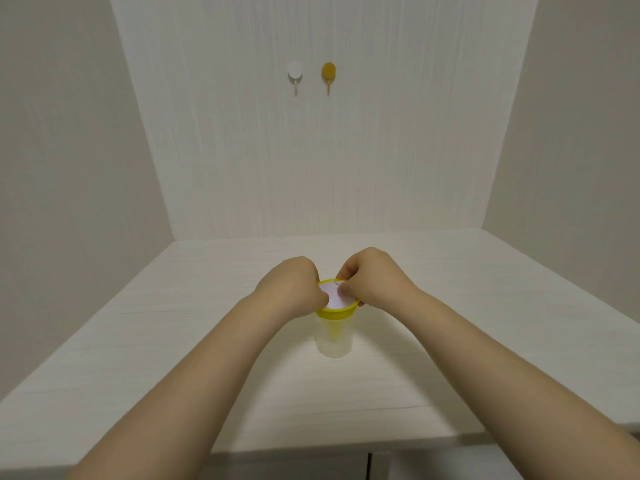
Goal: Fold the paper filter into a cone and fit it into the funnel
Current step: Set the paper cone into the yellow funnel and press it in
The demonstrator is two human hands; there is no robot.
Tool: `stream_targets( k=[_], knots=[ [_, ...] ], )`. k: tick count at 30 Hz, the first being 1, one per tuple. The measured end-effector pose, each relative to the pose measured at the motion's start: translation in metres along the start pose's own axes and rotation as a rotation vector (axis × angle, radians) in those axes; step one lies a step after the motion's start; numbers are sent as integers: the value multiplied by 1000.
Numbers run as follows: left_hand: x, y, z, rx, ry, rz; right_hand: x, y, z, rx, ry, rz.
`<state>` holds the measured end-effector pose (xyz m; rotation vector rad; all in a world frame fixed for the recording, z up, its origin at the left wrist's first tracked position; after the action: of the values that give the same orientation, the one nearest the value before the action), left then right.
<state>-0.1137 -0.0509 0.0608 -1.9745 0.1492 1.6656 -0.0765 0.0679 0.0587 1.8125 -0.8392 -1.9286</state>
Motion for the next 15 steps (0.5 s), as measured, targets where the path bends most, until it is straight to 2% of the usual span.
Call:
stream_targets(
  k=[7,15],
  knots=[
    [-1,0,0,-42,59,-48,1,1,0,-2,-13,-20],
    [-2,-4,5,-3,24,-114,1,2,-1,-27,-21,-30]
  ],
)
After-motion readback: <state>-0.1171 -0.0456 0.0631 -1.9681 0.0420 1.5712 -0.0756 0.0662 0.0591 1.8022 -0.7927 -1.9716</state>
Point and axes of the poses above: each hand's wrist, its own z-axis towards the middle knuckle, its own x-axis out of the palm, y = z × x, the point moved 4 cm from there along z, towards the middle knuckle, and after that the axes turned 7 degrees about y, right-handed, at the moved point
